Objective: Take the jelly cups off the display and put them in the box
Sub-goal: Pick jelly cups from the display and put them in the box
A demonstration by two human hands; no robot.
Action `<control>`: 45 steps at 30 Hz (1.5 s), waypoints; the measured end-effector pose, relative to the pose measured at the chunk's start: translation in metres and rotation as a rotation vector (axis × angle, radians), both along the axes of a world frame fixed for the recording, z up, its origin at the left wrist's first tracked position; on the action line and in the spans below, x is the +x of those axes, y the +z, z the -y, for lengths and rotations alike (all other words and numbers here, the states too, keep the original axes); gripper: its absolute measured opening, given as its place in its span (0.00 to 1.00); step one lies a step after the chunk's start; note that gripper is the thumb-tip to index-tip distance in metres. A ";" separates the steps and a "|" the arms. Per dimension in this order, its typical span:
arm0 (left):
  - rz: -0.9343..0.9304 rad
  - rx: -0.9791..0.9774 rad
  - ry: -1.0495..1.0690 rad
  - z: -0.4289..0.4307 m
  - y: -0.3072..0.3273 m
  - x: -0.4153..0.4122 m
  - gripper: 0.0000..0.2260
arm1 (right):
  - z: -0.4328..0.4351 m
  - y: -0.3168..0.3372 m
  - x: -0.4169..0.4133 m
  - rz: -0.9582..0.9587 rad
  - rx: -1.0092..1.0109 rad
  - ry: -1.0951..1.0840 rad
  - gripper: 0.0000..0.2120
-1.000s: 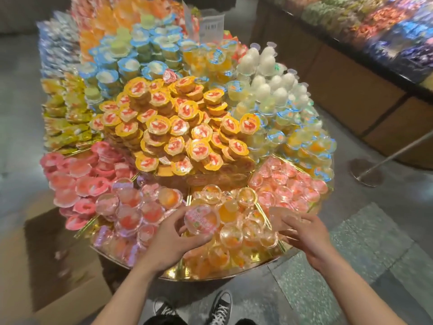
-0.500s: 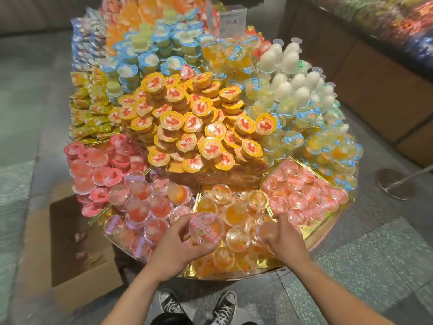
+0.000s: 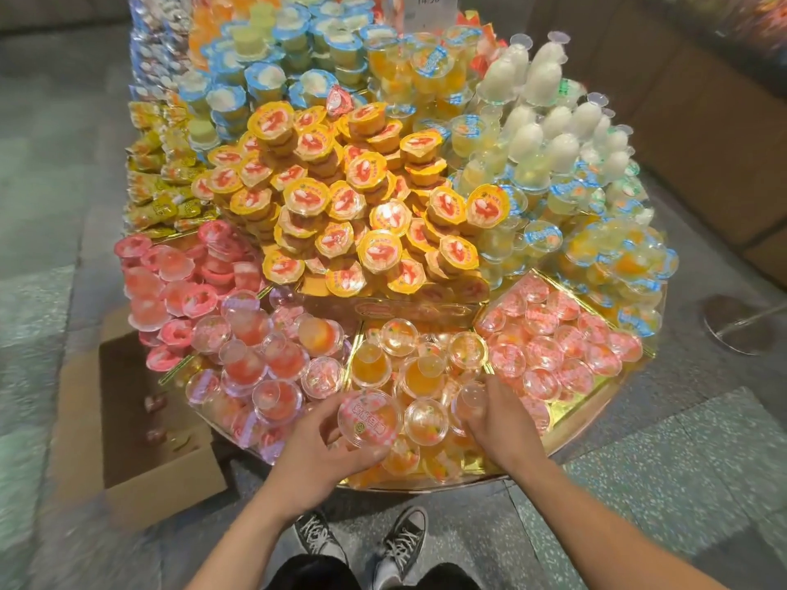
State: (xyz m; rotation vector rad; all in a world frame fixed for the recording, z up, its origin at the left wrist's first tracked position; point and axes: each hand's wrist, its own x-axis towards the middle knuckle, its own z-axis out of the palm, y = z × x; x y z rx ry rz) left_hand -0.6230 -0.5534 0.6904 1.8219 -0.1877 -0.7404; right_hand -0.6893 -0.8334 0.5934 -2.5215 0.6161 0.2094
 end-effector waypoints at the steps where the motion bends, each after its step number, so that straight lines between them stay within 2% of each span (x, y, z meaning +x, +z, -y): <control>1: -0.003 -0.001 0.001 0.001 0.001 0.000 0.33 | 0.000 -0.001 0.000 0.009 -0.001 0.004 0.26; 7: -0.002 0.013 -0.015 0.009 0.005 0.000 0.32 | 0.002 -0.002 0.000 0.026 0.036 -0.001 0.30; 14: -0.001 0.016 -0.035 0.014 0.002 0.007 0.39 | 0.006 -0.002 0.001 0.022 0.037 0.019 0.31; 19: -0.008 0.009 -0.048 0.020 0.003 0.010 0.33 | 0.010 0.000 0.000 -0.016 0.096 0.009 0.32; 33: -0.006 0.006 -0.056 0.019 0.003 0.011 0.27 | 0.017 0.009 0.010 -0.040 0.346 -0.160 0.33; 42: -0.030 -0.016 -0.049 0.020 -0.002 0.015 0.30 | 0.023 0.029 0.009 -0.104 0.318 -0.135 0.38; 45: -0.058 -0.021 -0.056 0.021 -0.003 0.017 0.32 | 0.028 0.042 0.007 -0.076 0.335 -0.131 0.36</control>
